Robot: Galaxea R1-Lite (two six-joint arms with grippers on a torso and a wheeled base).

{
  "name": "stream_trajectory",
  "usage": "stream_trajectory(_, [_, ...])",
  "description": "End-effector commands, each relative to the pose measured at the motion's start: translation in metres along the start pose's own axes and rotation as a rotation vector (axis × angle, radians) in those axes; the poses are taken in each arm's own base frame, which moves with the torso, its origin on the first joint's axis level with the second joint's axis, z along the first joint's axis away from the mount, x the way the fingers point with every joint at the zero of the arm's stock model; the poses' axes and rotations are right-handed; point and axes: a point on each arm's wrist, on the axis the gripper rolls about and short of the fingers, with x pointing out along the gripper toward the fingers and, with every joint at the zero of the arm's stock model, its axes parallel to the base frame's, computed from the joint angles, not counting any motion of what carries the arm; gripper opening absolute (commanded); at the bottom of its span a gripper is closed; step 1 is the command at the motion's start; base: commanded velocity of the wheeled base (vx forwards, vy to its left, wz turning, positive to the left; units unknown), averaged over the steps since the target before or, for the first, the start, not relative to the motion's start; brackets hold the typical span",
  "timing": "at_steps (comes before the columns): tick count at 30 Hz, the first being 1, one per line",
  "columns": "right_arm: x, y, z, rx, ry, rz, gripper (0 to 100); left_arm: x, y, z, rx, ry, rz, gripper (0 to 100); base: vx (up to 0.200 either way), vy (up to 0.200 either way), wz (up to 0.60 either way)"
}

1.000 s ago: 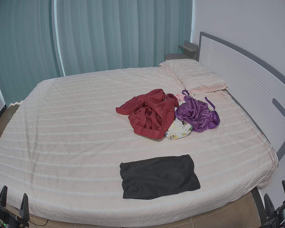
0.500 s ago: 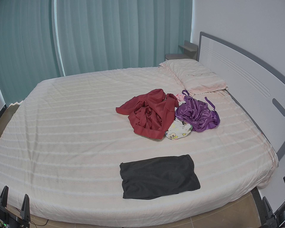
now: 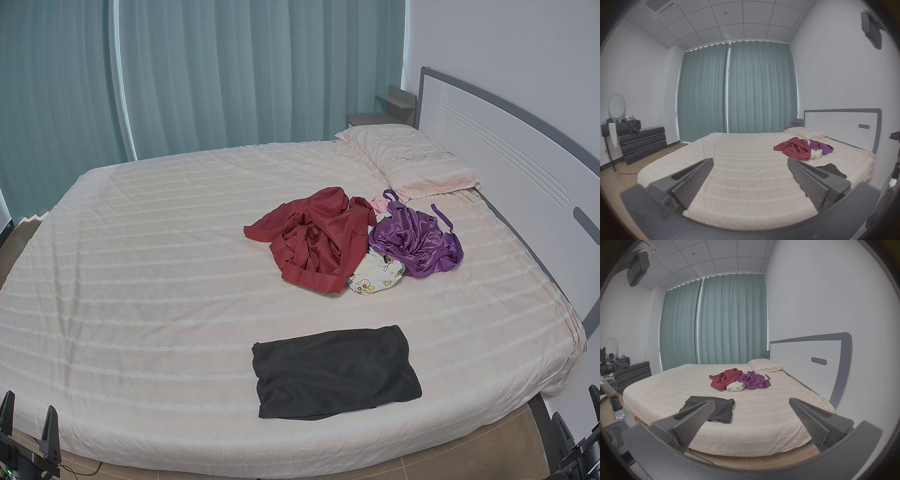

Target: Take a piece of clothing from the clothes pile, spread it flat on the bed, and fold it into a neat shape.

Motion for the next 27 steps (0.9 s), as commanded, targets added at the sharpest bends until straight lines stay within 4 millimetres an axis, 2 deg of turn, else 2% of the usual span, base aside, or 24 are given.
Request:
stream_trajectory(1, [-0.0001,0.0,-0.0022,0.007,-0.004,0.0,100,0.0002,0.0007,-0.0043,-0.004,0.002,0.033,100,0.0,0.0,0.0])
stream_trajectory(7, [0.0005,-0.0001,-0.0018,0.014,-0.026,-0.004,100,0.0002,-0.0011,-0.0051,-0.115,0.013,-0.047,100,0.0,0.0,0.0])
stream_trajectory(27, [0.0006,-0.0001,-0.0016,0.011,-0.026,-0.007,100,0.0002,-0.0011,-0.0052,-0.108,0.014,-0.049,100,0.0,0.0,0.0])
